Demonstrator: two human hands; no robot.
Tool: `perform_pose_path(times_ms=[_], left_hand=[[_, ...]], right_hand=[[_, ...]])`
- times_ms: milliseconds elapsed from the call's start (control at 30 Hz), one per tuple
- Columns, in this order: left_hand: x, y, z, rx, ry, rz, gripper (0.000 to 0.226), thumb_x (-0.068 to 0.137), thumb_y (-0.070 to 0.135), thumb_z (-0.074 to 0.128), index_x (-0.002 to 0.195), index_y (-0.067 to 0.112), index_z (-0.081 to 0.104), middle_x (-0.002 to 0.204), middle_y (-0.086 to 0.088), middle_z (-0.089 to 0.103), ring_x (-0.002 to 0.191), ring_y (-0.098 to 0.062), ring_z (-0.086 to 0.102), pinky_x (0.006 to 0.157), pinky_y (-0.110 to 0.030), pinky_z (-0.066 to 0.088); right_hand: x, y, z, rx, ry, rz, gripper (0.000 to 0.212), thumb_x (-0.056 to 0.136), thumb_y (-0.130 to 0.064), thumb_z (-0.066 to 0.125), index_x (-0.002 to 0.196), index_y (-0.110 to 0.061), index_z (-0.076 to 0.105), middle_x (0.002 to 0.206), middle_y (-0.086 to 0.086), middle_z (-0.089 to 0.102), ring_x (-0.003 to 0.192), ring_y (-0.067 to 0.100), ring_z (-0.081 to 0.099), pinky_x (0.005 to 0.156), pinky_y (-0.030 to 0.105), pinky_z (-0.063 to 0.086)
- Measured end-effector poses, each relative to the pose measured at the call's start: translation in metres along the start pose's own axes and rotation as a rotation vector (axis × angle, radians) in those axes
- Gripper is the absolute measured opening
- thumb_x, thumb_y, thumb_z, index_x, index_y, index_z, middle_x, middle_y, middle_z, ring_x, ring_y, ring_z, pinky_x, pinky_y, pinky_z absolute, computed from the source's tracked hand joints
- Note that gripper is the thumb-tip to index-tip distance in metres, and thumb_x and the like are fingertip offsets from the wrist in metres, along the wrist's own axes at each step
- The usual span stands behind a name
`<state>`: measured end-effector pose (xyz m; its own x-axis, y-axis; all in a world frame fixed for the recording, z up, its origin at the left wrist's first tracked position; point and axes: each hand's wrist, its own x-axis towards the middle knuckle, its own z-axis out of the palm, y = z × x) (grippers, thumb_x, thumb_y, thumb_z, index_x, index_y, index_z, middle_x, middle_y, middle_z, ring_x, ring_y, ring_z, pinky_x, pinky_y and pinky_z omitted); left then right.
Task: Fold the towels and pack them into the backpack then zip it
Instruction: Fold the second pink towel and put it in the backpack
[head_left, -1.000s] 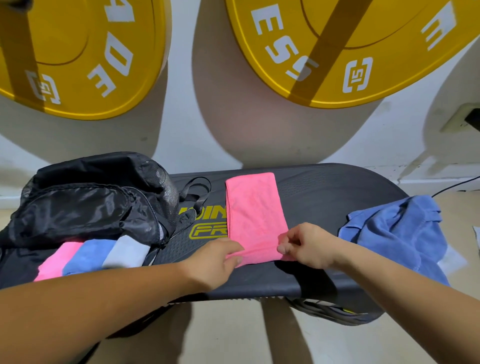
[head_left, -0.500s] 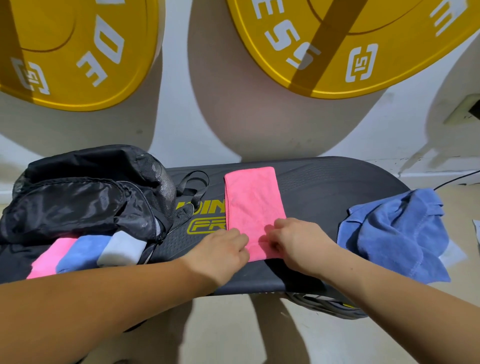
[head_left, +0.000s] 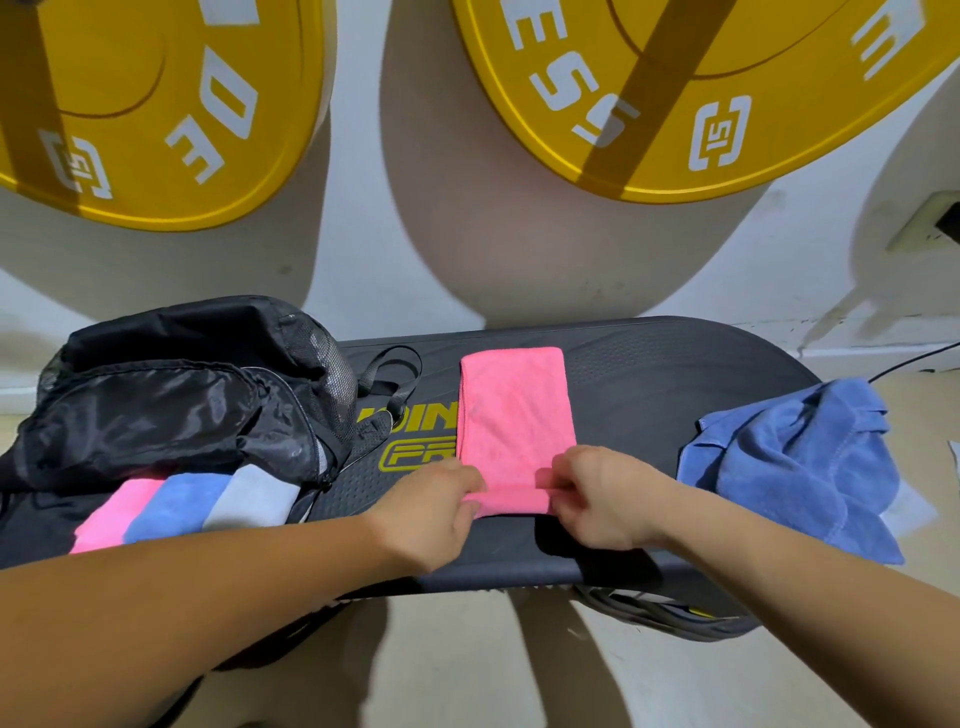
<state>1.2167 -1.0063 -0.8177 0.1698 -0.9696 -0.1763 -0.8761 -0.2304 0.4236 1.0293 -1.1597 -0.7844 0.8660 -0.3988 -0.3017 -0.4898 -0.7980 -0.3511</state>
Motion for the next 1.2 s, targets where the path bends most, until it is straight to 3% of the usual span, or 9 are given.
perform_pose_path(times_ms=[133,233,300,400,533,800,933,1033,1200], left_hand=[[0.003,-0.008,-0.001,-0.571,-0.013,-0.32,0.007,0.094,0.014,0.062,0.088,0.016,0.06,0.068,0.006,0.055,0.058,-0.011,0.048,0.055,-0.025,0.04],[0.006,-0.011,0.001,-0.539,0.031,-0.361,0.014,0.088,0.018,0.073,0.083,0.017,0.06,0.068,0.006,0.057,0.058,-0.009,0.049,0.054,-0.021,0.04],[0.009,-0.015,-0.001,-0.373,0.114,-0.262,0.02,0.084,0.021,0.077,0.079,0.021,0.057,0.071,0.007,0.059,0.061,-0.009,0.05,0.06,-0.028,0.047],[0.01,-0.018,-0.006,0.017,0.164,0.161,0.014,0.086,0.017,0.067,0.08,0.021,0.055,0.084,0.002,0.052,0.077,-0.019,0.051,0.068,-0.042,0.05],[0.0,-0.011,-0.001,0.418,0.077,0.465,0.007,0.079,0.013,0.059,0.086,0.015,0.058,0.091,-0.006,0.052,0.084,-0.029,0.053,0.062,-0.043,0.052],[0.0,-0.016,-0.002,0.255,0.084,0.308,0.03,0.094,0.024,0.042,0.109,0.016,0.067,0.099,-0.004,0.06,0.092,-0.026,0.055,0.082,-0.038,0.049],[0.003,-0.009,-0.01,-0.333,0.008,-0.119,0.013,0.094,0.013,0.057,0.098,0.02,0.068,0.079,0.009,0.06,0.07,-0.005,0.052,0.071,-0.027,0.042],[0.004,-0.004,-0.012,-0.645,-0.103,-0.403,0.009,0.093,0.008,0.058,0.095,0.012,0.066,0.073,0.0,0.061,0.064,-0.012,0.058,0.059,-0.027,0.051],[0.006,-0.003,-0.009,-0.355,0.057,-0.272,0.007,0.091,0.016,0.063,0.089,0.018,0.057,0.072,0.008,0.053,0.062,-0.01,0.049,0.058,-0.024,0.04]], right_hand=[[0.005,-0.001,-0.012,0.487,-0.15,0.286,0.017,0.089,-0.018,0.06,0.073,-0.014,0.066,0.069,0.006,0.062,0.058,0.017,0.056,0.055,0.025,0.053],[0.006,0.001,-0.001,0.55,-0.148,0.415,0.015,0.085,-0.02,0.065,0.078,-0.008,0.071,0.067,0.008,0.065,0.055,0.02,0.06,0.054,0.029,0.056],[0.007,0.003,0.001,0.429,-0.093,0.394,0.014,0.083,-0.027,0.07,0.081,-0.014,0.068,0.073,-0.001,0.069,0.062,0.019,0.063,0.058,0.031,0.056],[0.008,-0.004,-0.005,0.046,0.023,0.262,0.025,0.085,-0.037,0.066,0.073,-0.024,0.048,0.083,-0.009,0.054,0.079,0.019,0.057,0.065,0.03,0.044],[0.002,-0.027,0.003,-0.27,0.099,-0.03,0.016,0.091,-0.033,0.053,0.103,-0.023,0.059,0.102,0.003,0.056,0.097,0.029,0.061,0.065,0.033,0.038],[-0.001,-0.026,0.01,-0.478,0.061,-0.059,0.043,0.091,-0.03,0.059,0.129,-0.014,0.05,0.121,0.006,0.054,0.109,0.029,0.056,0.072,0.034,0.04],[0.0,-0.014,-0.002,-0.078,0.025,0.089,0.016,0.092,-0.038,0.051,0.096,-0.023,0.055,0.103,0.001,0.063,0.096,0.026,0.062,0.07,0.032,0.046],[0.003,-0.005,-0.012,0.264,-0.09,0.218,0.016,0.088,-0.033,0.062,0.08,-0.022,0.055,0.08,-0.003,0.062,0.072,0.018,0.057,0.058,0.023,0.044],[0.009,0.01,0.003,0.463,-0.018,0.335,0.014,0.091,-0.03,0.067,0.085,-0.019,0.061,0.08,0.001,0.066,0.068,0.02,0.06,0.055,0.028,0.049]])
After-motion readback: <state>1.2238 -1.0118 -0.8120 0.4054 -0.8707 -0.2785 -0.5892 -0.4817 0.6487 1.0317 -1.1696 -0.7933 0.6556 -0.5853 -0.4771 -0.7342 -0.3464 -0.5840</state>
